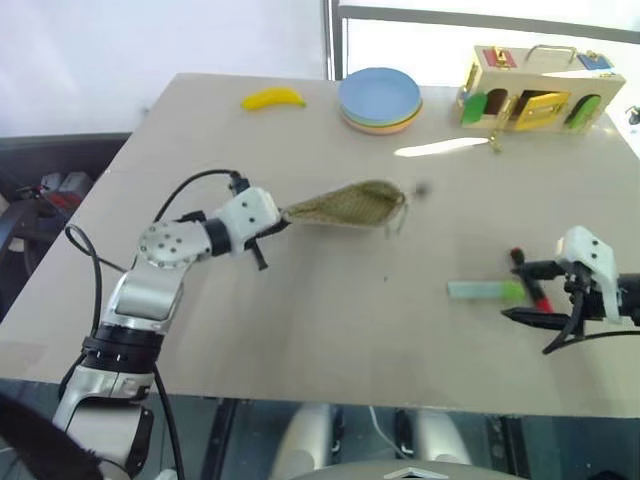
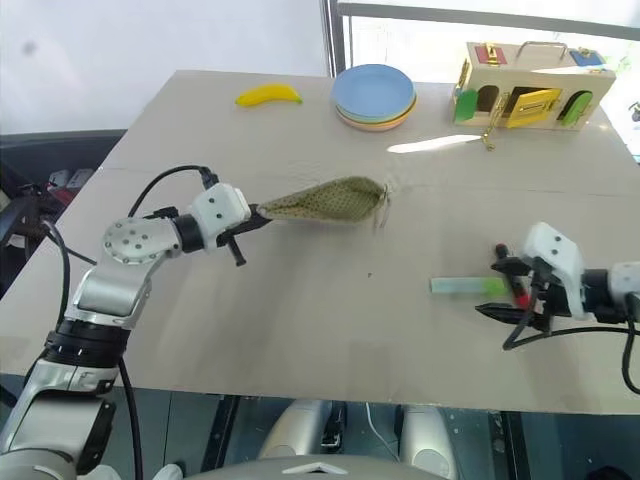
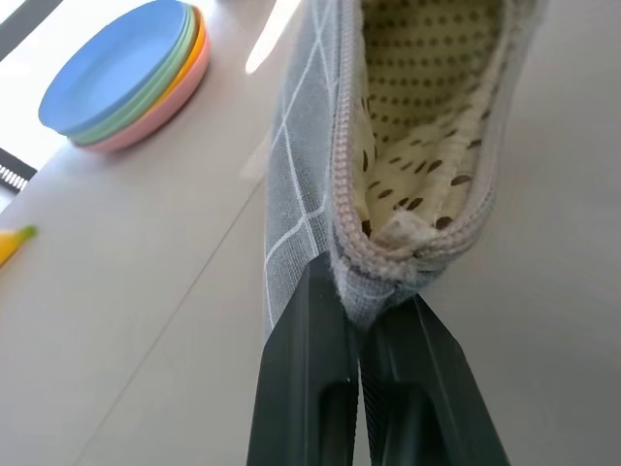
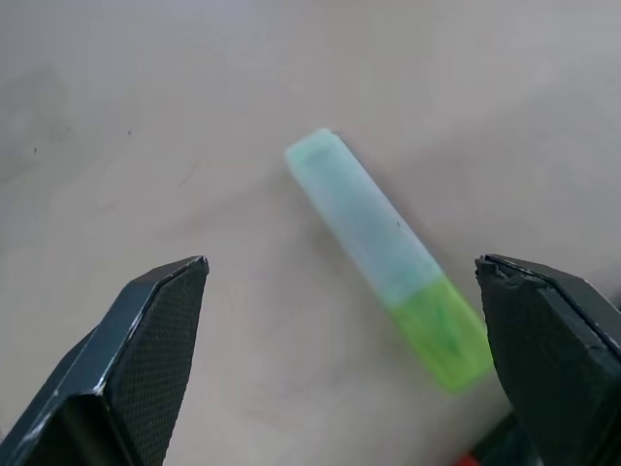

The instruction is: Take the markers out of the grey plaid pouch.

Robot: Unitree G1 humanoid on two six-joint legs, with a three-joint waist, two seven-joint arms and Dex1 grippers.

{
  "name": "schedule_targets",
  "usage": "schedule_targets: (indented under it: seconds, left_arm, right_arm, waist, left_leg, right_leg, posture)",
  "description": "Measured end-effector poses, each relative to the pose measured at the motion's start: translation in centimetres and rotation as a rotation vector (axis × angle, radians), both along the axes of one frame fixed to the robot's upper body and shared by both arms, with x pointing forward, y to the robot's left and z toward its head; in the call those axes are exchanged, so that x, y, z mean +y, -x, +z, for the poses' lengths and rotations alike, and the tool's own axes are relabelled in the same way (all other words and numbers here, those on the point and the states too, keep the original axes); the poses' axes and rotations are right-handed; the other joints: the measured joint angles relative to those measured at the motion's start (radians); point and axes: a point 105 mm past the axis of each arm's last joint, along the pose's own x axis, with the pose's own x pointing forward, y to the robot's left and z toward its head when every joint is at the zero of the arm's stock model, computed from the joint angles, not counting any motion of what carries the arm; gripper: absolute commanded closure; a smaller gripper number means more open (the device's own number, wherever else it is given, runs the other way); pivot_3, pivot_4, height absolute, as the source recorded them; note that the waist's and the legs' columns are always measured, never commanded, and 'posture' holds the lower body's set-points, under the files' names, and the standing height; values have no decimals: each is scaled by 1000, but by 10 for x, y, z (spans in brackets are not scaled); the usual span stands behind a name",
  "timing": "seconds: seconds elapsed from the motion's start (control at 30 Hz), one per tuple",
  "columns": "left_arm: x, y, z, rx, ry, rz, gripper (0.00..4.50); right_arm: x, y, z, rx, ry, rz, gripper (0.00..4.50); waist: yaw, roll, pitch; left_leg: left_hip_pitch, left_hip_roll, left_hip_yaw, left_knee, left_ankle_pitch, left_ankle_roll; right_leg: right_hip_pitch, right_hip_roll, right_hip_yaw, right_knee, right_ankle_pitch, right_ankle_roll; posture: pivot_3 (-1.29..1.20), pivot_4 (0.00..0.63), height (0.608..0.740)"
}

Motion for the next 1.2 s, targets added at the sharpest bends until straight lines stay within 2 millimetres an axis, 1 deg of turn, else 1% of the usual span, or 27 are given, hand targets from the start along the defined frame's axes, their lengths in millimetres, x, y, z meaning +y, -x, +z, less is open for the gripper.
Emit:
schedule_targets:
  seconds: [0.07, 0.13, 0.17, 0.2, 0.27, 0.37, 0.4, 0.43, 0.57, 0.6, 0.63, 0.67, 0.73, 0.83, 0.87, 0.9, 0.97, 1.03, 1.1, 1.2]
  left_arm:
    - [5, -1, 0, -32, -18, 31, 4500]
    - [9, 0, -5, -44, -44, 51, 4500]
    - [12, 1, -10, -47, -58, 69, 3849]
    - [13, 1, -11, -46, -59, 71, 3776]
    - [20, 7, -22, -33, -68, 106, 2878]
    - [29, 14, -36, 29, -31, 145, 2878]
    - [32, 16, -36, 51, 13, 163, 2878]
    - [35, 17, -31, 72, 104, 189, 2878]
    - [42, 21, -7, 90, 283, 228, 2878]
    - [44, 29, -4, 119, 374, 243, 2878]
    - [48, 40, -7, 182, 474, 266, 2878]
    - [50, 46, -13, 226, 511, 281, 2878]
    - [55, 70, -31, 365, 582, 319, 2878]
    - [58, 108, -65, 551, 571, 354, 2878]
    - [58, 120, -74, 591, 560, 362, 2878]
    - [57, 126, -79, 611, 557, 363, 2878]
    - [54, 133, -78, 606, 552, 345, 2878]
    - [52, 134, -74, 577, 557, 328, 2878]
    - [50, 133, -70, 552, 558, 307, 2878]
    - [52, 135, -70, 536, 542, 309, 2878]
  right_arm:
    - [2, 1, 3, -5, -42, -16, 17]
    - [3, 3, 1, 8, -61, -28, 17]
    - [2, 4, 0, 16, -70, -43, 0]
    - [2, 4, 0, 17, -71, -43, 0]
    - [-1, 12, 2, 40, -114, -70, 0]
    - [-6, 22, 1, 68, -145, -100, 0]
    - [-8, 25, -1, 74, -152, -109, 0]
    - [-12, 28, -4, 76, -165, -131, 0]
    - [-20, 34, -16, 72, -195, -170, 0]
    - [-22, 38, -17, 42, -223, -173, 0]
    - [-23, 43, -17, -7, -275, -177, 0]
    - [-25, 47, -19, -11, -292, -184, 0]
    - [-30, 55, -25, -33, -313, -210, 0]
    - [-41, 64, -32, -60, -254, -210, 0]
    - [-44, 66, -33, -72, -240, -203, 0]
    - [-46, 67, -34, -77, -237, -203, 0]
    - [-51, 64, -33, -102, -246, -211, 0]
    - [-54, 62, -33, -117, -253, -216, 0]
    - [-60, 64, -37, -116, -247, -223, 0]
    - [-67, 67, -42, -111, -246, -232, 0]
  waist:
    - [-2, 0, 0]
    - [-3, 0, 0]
    - [-3, 0, 0]
    - [-3, 0, 0]
    - [-2, -1, 0]
    - [0, -1, 1]
    - [1, -2, 1]
    - [2, -3, 1]
    - [0, -4, 1]
    - [-1, -4, 1]
    - [-4, -3, 0]
    - [-5, -3, 0]
    - [-10, -2, 1]
    - [-8, -2, 1]
    - [-6, -2, 1]
    - [-4, -3, 1]
    - [3, -3, 1]
    - [4, -2, 0]
    - [4, -2, 0]
    - [-1, -1, 0]
  left_leg:
    - [0, 0, 0, 0, 0, 0]
    - [1, 1, 0, 0, 0, 0]
    - [1, 1, 0, 0, 0, 0]
    - [1, 0, 0, 0, 0, 0]
    - [0, 0, 0, 0, 0, 0]
    - [0, 1, 0, 0, 0, 0]
    - [0, 1, 0, 0, 0, 0]
    - [0, 1, -1, 0, 0, 1]
    - [1, 1, -1, 1, 0, 1]
    - [1, 1, -1, 1, 0, 1]
    - [2, 2, -1, 0, 0, 0]
    - [2, 2, -1, 0, 0, 0]
    - [2, 2, 0, -1, 0, 0]
    - [3, 2, 1, -1, -1, 0]
    - [3, 2, 1, 0, -1, 1]
    - [4, 2, 1, 0, -2, 3]
    - [5, 2, 0, 0, -3, -2]
    - [6, 2, 1, 0, -2, -2]
    - [6, 3, 1, 0, -2, -2]
    - [5, 3, 1, 0, 0, 2]
  right_leg:
    - [0, 0, 0, 1, 0, 0]
    - [0, 0, 0, 1, 0, 0]
    - [0, 0, 0, 1, 0, 0]
    - [0, 0, 0, 1, 0, 0]
    - [0, 0, 0, 1, 0, 0]
    - [0, -1, 0, 1, 0, 0]
    - [0, -1, 0, 1, 0, 0]
    - [0, -1, -1, 1, 0, 0]
    - [1, -2, 0, 2, 0, 0]
    - [1, -1, 0, 2, 0, 0]
    - [1, -1, 0, 1, 0, 0]
    - [1, -1, 0, 1, -1, 0]
    - [0, 0, 2, 1, -1, 0]
    - [1, -1, 2, 1, -1, -1]
    - [2, -1, 2, 1, -3, -4]
    - [2, -1, 2, 1, -3, -4]
    - [3, -2, 2, 1, -3, -5]
    - [3, -3, 1, 2, -2, -6]
    - [3, -3, 1, 3, -2, -6]
    - [2, -2, 1, 2, -2, -6]
  posture:
    - [0, 150, 740]
    - [0, 150, 740]
    - [0, 150, 740]
    - [0, 150, 740]
    - [0, 150, 740]
    - [0, 150, 740]
    - [0, 150, 740]
    - [0, 150, 740]
    - [0, 150, 740]
    - [0, 150, 740]
    - [0, 150, 740]
    - [0, 150, 740]
    - [0, 150, 740]
    - [0, 150, 740]
    - [0, 150, 740]
    - [0, 150, 740]
    - [0, 150, 740]
    - [0, 150, 740]
    - [0, 150, 740]
    - [0, 150, 740]
